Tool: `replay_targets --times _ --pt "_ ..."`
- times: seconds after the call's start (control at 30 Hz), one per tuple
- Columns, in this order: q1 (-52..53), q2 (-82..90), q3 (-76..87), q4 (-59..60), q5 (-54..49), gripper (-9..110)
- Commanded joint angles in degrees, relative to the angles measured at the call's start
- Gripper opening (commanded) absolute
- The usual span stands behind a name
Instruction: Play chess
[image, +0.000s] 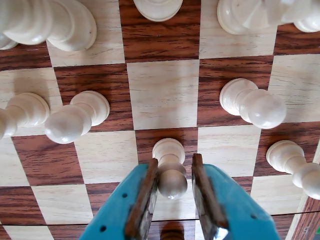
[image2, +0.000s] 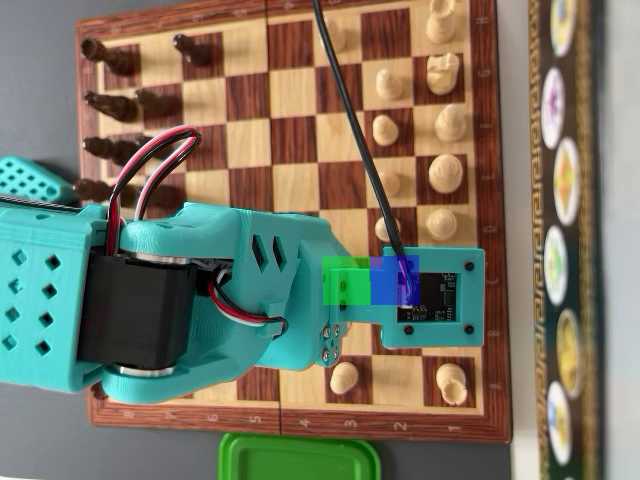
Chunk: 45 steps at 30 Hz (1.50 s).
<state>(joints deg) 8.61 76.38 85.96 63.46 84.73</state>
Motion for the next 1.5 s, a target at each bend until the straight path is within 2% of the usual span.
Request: replay_targets --times 0.0,0.5,0.73,0.93,1.1,1.47 --pt "-0.18 4.13 -0.62 0.09 -0.09 12" --pt "-1.23 9.14 -0.97 2.37 0.09 12" --pt "-1.23 19.34 2.37 1.76 0.44 11" --pt "-1.05 28.04 8.17 1.67 0.18 0" --pt "-0.70 36.12 13.80 1.41 0.00 0" --pt "-1.23 60.73 34.72 -14.68 0.44 0"
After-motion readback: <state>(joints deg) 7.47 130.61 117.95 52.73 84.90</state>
